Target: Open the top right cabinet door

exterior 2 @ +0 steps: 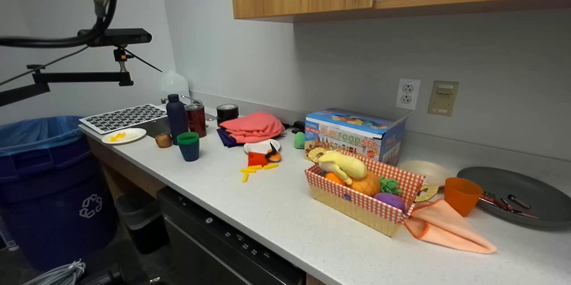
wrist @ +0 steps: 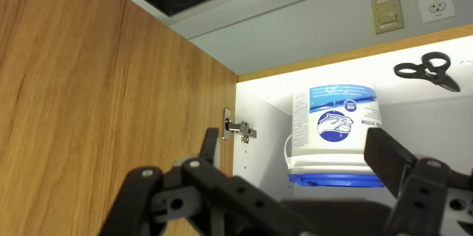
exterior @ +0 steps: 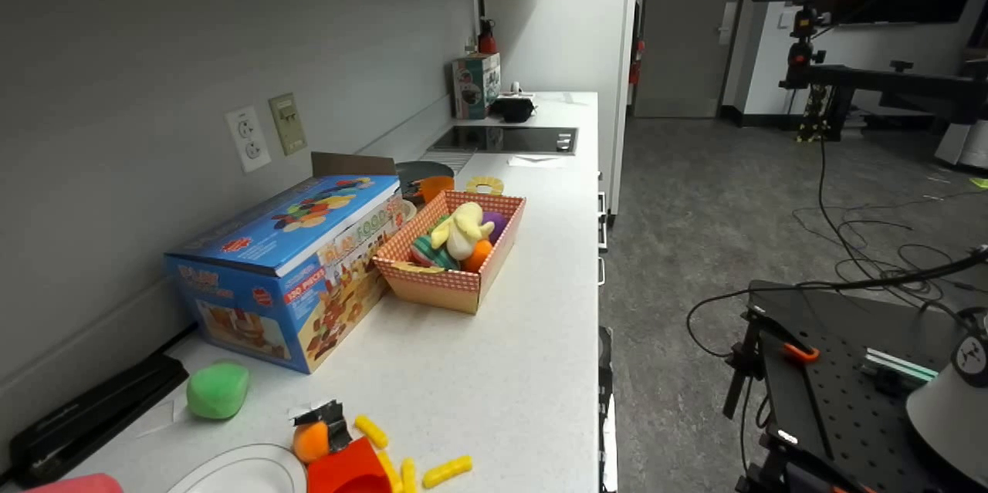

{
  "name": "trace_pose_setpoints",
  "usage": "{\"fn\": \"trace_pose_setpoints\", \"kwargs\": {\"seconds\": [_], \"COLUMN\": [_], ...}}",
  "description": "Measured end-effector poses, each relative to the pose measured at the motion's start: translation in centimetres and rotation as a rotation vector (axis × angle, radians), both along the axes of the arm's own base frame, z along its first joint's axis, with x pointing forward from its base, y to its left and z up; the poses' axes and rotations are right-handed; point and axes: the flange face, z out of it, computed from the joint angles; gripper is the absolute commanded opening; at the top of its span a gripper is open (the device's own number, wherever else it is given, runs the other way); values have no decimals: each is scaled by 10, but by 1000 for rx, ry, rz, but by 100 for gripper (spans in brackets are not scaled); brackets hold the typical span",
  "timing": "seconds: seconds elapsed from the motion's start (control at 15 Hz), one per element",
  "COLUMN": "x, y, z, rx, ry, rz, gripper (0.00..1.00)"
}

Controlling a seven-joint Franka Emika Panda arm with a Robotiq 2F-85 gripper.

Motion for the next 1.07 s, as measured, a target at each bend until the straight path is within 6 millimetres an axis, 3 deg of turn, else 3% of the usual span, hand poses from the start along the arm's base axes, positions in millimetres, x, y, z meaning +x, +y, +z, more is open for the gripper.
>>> {"fn": "trace_pose_setpoints", "kwargs": {"seconds": [0.4,1.07], "x": [-11,-11], "y": [0,0], "z": [-4,-4], "rx": [37,38], "ry": [61,63], "rz": [-1,-1], "gripper": [100,100]}}
